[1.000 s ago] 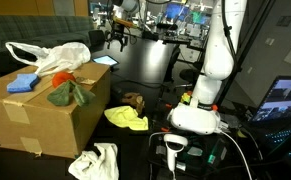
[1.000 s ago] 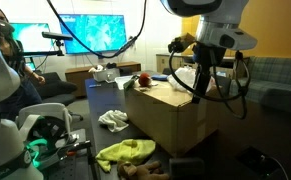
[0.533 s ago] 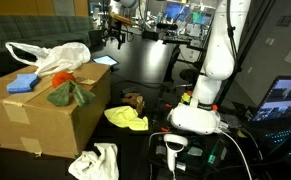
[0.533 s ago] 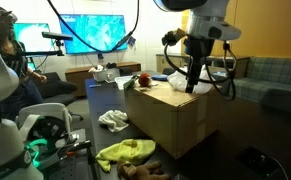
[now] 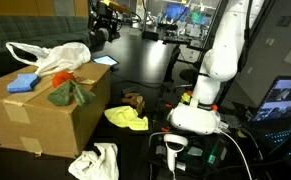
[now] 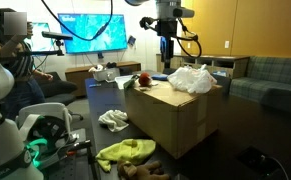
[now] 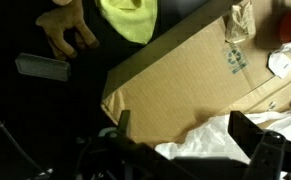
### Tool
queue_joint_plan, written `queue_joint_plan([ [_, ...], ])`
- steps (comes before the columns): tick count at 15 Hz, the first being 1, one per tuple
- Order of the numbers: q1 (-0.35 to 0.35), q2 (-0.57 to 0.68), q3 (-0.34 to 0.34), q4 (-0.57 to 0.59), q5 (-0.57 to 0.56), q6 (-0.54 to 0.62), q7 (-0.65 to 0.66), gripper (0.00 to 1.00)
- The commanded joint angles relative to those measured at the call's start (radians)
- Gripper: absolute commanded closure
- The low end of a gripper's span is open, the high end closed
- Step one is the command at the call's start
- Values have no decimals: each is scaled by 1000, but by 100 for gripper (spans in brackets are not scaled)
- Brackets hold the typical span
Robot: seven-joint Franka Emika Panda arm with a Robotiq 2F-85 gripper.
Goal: Take all the object from the box and put them on the table and put the objects from the table to the top of the box
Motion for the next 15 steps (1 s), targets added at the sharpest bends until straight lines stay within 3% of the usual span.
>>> queue_joint_plan([
  [1, 35, 6, 41, 31, -54, 49, 37, 0],
  [9, 90, 193, 74, 200, -49, 209, 146, 0],
  [15, 122, 357, 61, 363, -58, 187, 156, 0],
])
